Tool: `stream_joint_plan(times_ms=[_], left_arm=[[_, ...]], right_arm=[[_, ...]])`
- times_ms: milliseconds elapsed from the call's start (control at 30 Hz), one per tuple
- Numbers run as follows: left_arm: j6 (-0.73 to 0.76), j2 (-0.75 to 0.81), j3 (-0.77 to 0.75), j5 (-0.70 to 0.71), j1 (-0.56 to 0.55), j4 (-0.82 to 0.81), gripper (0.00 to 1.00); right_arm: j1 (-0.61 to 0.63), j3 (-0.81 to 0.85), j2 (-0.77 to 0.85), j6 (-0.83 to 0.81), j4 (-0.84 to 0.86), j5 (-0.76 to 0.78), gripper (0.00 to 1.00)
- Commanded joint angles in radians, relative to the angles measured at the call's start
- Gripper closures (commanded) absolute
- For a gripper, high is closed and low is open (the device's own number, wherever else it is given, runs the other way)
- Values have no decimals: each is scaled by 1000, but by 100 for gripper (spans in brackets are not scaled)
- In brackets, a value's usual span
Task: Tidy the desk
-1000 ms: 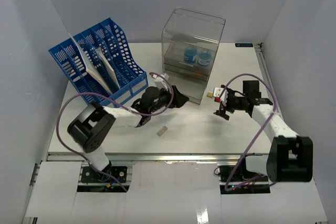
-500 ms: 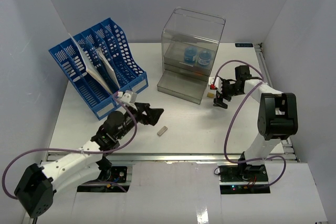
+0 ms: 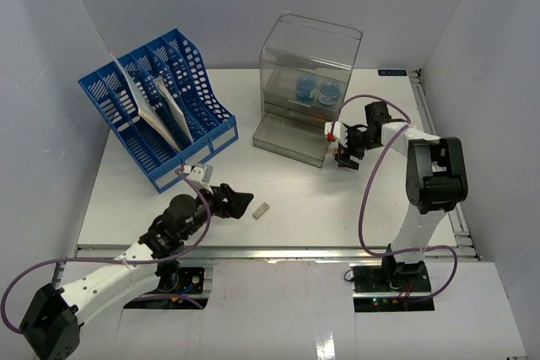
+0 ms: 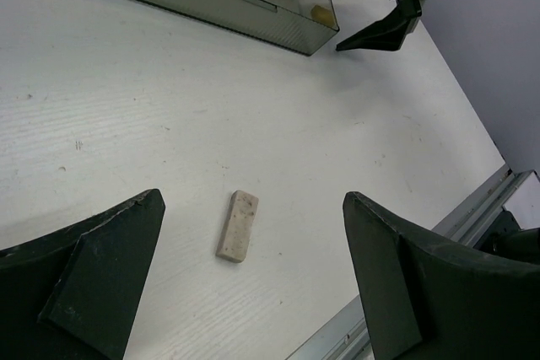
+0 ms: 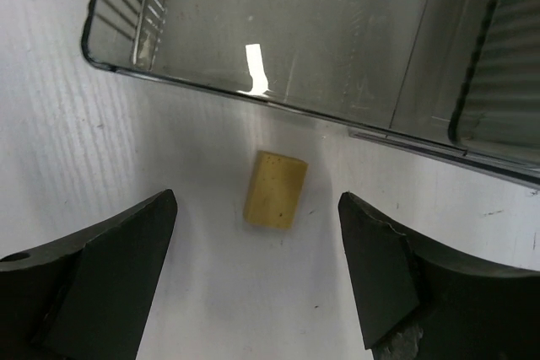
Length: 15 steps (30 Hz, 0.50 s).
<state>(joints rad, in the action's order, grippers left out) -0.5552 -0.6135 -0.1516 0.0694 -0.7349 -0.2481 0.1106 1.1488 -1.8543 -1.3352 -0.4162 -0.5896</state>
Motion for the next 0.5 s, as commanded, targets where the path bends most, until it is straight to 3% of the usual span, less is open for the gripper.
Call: stream_joint_plan(times_ms=[0, 100, 200, 300, 467], left_arm=[[-28, -3, 16, -9, 3, 12, 2], [-37, -7, 25, -6, 3, 19, 2], [-72, -18, 43, 27, 3, 21, 2], [-139, -34, 60, 69, 3, 30, 2], [-135, -52, 73, 17, 3, 1, 2]], right_arm=[[10, 45, -39, 13, 4, 30, 26], [14, 69, -60, -15, -58, 30, 53], [14, 71, -71, -44, -114, 38, 71], [14, 50, -58, -55, -131, 51, 82], [14, -4, 17, -44, -139, 44, 92]])
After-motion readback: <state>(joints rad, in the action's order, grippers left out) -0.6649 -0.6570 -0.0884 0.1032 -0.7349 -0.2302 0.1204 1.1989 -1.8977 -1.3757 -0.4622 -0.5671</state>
